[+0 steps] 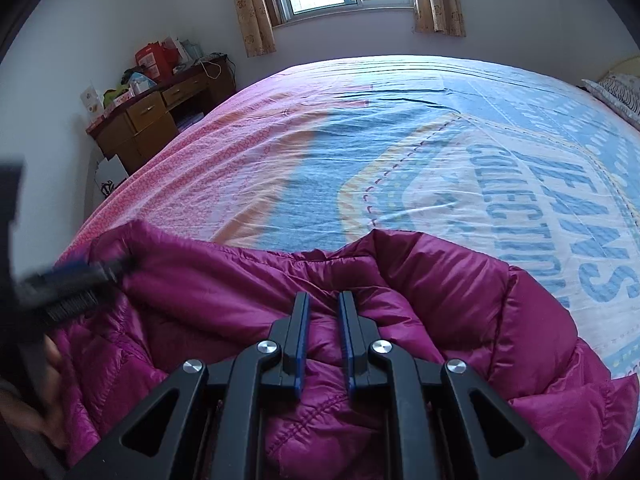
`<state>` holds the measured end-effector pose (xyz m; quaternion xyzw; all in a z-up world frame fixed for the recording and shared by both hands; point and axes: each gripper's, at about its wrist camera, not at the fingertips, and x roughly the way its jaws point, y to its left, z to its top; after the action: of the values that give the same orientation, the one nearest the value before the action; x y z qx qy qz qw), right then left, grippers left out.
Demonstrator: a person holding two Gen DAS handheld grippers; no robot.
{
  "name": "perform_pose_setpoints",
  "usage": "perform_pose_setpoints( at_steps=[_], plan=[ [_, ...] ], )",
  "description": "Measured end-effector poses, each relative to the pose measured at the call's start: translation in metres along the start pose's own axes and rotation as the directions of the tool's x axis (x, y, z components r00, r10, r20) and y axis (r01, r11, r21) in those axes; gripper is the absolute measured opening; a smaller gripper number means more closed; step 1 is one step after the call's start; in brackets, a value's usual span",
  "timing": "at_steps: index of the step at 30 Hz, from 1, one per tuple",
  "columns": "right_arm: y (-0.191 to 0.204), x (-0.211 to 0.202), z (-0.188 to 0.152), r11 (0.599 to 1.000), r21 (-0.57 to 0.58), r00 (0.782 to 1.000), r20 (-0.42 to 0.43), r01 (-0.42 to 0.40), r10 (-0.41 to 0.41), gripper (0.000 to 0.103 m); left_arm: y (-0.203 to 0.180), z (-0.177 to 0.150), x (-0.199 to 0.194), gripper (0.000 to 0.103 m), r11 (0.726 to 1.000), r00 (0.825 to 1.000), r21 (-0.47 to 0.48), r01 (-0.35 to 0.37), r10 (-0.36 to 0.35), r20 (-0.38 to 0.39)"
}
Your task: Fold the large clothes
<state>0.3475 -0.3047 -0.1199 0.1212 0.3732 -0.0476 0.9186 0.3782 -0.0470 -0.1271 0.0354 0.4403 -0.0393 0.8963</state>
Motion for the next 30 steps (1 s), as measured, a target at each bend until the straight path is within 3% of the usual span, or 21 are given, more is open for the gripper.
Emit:
perform_pose_setpoints(
  at_steps=[2,5,8,11,12,16,22,27,30],
  plan=[
    [0.001,0.0,-0.001,1.0,0.0,1.0,0.0,0.0,0.0,0.014,0.009,-0.001,-0.003,0.091,0.999,0.999,-0.038,0.026,-0.025,0.02],
    [-0.002,-0.001,-0.001,1.0,0.014,1.0,-0.002,-0.016,0.016,0.014,0.001,-0.001,-0.001,0.094,1.0,0.999,0.001,-0.031,0.031,0.03],
    [-0.012,-0.009,0.0,0.996,0.069,0.999,0.015,-0.05,0.049,0.013,-0.001,0.0,0.0,0.095,0.999,0.998,0.008,-0.045,0.045,0.035],
    [-0.017,-0.031,-0.005,0.996,0.089,0.998,0.065,0.017,-0.023,0.016,-0.002,0.0,0.001,0.096,0.999,0.998,0.011,-0.048,0.047,0.038],
    [-0.015,-0.029,-0.008,0.996,0.054,0.996,0.043,0.077,-0.079,0.016,-0.004,0.0,0.001,0.096,0.998,0.998,0.015,-0.053,0.052,0.039],
    [-0.019,-0.019,-0.008,0.996,0.064,0.998,0.001,0.068,-0.068,0.016,-0.006,0.002,0.002,0.097,0.997,0.996,0.028,-0.076,0.075,0.046],
    [-0.011,-0.017,-0.008,0.993,0.03,0.993,0.01,0.115,-0.115,0.016,-0.004,0.0,0.001,0.097,0.999,0.998,0.012,-0.045,0.044,0.04],
    [-0.017,-0.021,-0.008,0.995,0.056,0.997,0.013,0.081,-0.082,0.016,-0.002,0.001,0.001,0.097,1.0,0.999,0.005,-0.022,0.022,0.038],
    [-0.031,-0.048,-0.012,0.988,0.152,0.999,0.036,0.012,-0.017,0.016,0.003,0.001,-0.001,0.098,1.0,0.999,-0.007,0.027,-0.026,0.032]
  ],
)
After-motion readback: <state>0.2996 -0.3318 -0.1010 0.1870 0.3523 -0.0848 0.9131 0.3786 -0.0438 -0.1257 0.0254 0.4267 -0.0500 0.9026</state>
